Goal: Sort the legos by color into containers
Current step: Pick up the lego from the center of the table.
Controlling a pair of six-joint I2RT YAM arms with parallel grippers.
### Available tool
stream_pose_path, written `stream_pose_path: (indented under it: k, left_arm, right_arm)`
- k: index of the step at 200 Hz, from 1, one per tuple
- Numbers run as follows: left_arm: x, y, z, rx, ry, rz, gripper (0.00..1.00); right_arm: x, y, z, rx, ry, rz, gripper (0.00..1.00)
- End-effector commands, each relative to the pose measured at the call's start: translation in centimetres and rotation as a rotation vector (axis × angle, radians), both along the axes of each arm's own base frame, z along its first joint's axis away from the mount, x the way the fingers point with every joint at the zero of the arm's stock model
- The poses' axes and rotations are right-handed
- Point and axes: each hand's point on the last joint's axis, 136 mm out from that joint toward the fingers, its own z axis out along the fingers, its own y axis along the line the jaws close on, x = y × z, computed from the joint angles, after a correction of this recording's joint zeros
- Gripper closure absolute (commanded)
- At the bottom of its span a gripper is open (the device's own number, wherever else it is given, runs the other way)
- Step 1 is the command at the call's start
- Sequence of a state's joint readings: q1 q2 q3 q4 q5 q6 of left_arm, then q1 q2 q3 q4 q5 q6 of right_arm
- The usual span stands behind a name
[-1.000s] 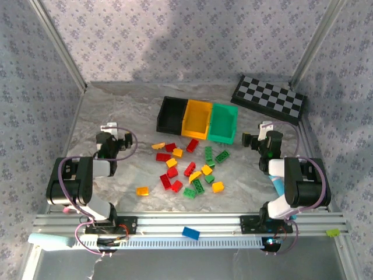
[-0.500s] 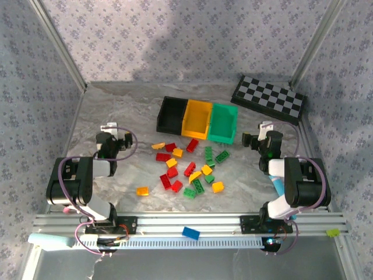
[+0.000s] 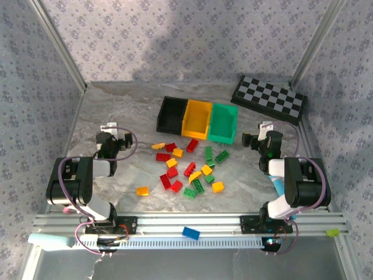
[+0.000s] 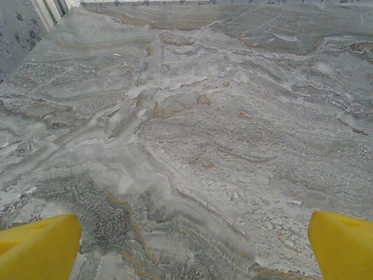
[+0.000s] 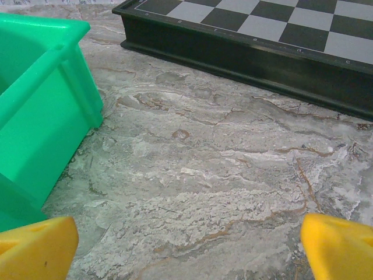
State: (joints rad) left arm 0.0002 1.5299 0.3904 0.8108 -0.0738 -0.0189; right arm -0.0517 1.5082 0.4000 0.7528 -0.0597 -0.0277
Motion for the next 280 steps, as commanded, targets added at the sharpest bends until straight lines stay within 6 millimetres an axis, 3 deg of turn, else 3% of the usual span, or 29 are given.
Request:
stream_pose_path:
  k: [1, 153, 178, 197, 227, 251, 280]
  left_arm:
    - [0.7, -0.1, 0.7, -0.005, -0.021, -0.013, 0.0]
    - [0.7, -0.1, 0.8, -0.006, -0.022, -0.014, 0.0]
    - [0.7, -0.1, 0.8, -0.005, -0.022, -0.015, 0.0]
    - [0.7, -0.1, 0.8, -0.006, -0.023, -0.015, 0.0]
    - [0.7, -0.1, 0.8, -0.007, -0.022, -0.017, 0.0]
    - [0.7, -0.1, 0.8, -0.01, -0.021, -0.017, 0.0]
    - [0.9, 0.4, 1.8, 0.018, -0.011, 0.035, 0.0]
  right_arm:
    - [0.1, -0.1, 0.0, -0.02, -0.007, -0.001, 0.0]
    - [0.1, -0.3, 0.2, -0.028, -0.01, -0.017, 0.0]
    - [0.2, 0.1, 2.3, -0.068, 0.031, -0.026, 0.0]
    - [-0.2, 0.0, 5.3, -0.102, -0.031, -0.057, 0.0]
    - [-1.1, -0.3, 8.7, 0.023, 0.006, -0.118, 0.0]
    - [-1.7, -0.8, 7.6, 0.209, 0.194, -0.217, 0.0]
    - [-1.2, 0.4, 5.7, 0.308, 0.303, -0.188, 0.0]
